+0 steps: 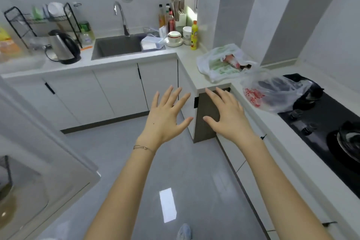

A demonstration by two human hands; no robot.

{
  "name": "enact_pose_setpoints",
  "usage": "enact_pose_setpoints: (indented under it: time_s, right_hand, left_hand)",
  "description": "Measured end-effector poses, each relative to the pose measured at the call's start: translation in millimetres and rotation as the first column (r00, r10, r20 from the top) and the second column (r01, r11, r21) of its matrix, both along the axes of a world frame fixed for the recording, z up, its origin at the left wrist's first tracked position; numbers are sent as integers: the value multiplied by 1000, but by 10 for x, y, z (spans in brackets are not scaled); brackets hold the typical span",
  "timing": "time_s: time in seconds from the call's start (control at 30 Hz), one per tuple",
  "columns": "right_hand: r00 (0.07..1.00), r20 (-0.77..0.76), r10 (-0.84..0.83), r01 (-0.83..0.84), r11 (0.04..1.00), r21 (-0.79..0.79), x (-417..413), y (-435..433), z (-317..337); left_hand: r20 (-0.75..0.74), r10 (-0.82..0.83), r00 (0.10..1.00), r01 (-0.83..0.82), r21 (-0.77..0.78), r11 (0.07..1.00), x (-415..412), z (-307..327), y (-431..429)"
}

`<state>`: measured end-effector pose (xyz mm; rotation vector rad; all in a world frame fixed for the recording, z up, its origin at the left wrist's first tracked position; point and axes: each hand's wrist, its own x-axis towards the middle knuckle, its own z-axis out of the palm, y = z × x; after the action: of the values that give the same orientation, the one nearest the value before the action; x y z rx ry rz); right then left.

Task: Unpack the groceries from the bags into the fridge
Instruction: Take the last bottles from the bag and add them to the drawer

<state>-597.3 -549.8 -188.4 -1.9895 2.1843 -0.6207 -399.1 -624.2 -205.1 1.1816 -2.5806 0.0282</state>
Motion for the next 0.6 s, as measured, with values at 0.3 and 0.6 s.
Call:
enact_pose_setpoints:
  time_s: [0.3, 0.6]
  right_hand:
    - [973, 38, -226, 224, 973, 53, -578, -490, -232]
    - [950, 86, -300, 291, 951, 104, -1413, -1210, -496]
  left_hand:
    - [-12, -84, 996, 84, 15, 996, -652, -234, -971]
    - [-4, -129, 992, 129, 63, 990, -1523, -450, -1808]
